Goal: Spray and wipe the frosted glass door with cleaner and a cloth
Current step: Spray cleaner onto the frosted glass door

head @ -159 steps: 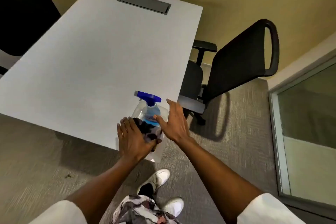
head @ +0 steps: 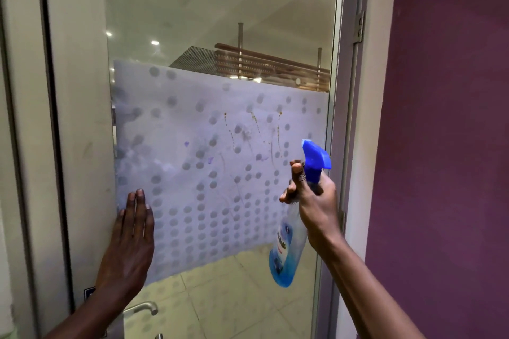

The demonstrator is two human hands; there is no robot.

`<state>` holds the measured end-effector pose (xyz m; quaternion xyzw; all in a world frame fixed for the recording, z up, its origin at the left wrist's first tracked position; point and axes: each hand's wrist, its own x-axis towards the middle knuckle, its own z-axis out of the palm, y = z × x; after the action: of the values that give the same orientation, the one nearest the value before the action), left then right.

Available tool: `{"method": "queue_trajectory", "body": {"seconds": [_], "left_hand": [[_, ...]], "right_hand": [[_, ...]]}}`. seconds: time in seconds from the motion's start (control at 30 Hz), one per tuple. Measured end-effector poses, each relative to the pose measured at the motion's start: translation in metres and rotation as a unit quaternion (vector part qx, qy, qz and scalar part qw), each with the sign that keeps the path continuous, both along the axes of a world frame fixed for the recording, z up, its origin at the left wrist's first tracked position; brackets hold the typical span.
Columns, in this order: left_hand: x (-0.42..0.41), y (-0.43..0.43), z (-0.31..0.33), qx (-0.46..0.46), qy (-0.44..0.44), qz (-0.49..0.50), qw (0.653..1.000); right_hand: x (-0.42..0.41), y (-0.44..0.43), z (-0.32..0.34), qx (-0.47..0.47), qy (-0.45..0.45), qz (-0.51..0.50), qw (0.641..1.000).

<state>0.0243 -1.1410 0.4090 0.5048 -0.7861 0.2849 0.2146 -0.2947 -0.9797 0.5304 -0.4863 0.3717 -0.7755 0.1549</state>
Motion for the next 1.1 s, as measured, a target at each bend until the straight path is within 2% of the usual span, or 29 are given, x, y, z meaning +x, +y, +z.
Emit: {"method": "queue_trajectory", "body": {"seconds": [0.23,0.4,0.47,0.6,0.73,0.9,1.0,1.1], "left_hand": [[0.02,0.008,0.011,0.042,0.02,-0.027,0.999],[0.026,0.024,0.013,0.108,0.108,-0.088,0.984],[0.019,0.047,0.006,0.157,0.191,-0.108,0.963],[0.007,0.11,-0.029,0.244,0.359,-0.167,0.885],[-0.001,0.174,-0.073,0.34,0.414,-0.21,0.818],[-0.009,0.231,-0.117,0.362,0.45,-0.22,0.786],[-0.011,0.261,-0.139,0.364,0.513,-0.165,0.759],[-0.012,0.291,-0.157,0.34,0.56,-0.105,0.748]], "right_hand": [[0.06,0.023,-0.047,0.036,0.03,0.066,0.997],[0.097,0.03,-0.067,0.06,0.014,0.099,0.993],[0.107,0.031,-0.075,0.073,0.01,0.108,0.991],[0.126,0.033,-0.096,0.096,0.017,0.125,0.987],[0.143,0.038,-0.124,0.122,0.039,0.153,0.98],[0.16,0.052,-0.154,0.141,0.05,0.237,0.96],[0.171,0.064,-0.171,0.156,0.056,0.304,0.938],[0.182,0.074,-0.194,0.174,0.08,0.338,0.921]]}}
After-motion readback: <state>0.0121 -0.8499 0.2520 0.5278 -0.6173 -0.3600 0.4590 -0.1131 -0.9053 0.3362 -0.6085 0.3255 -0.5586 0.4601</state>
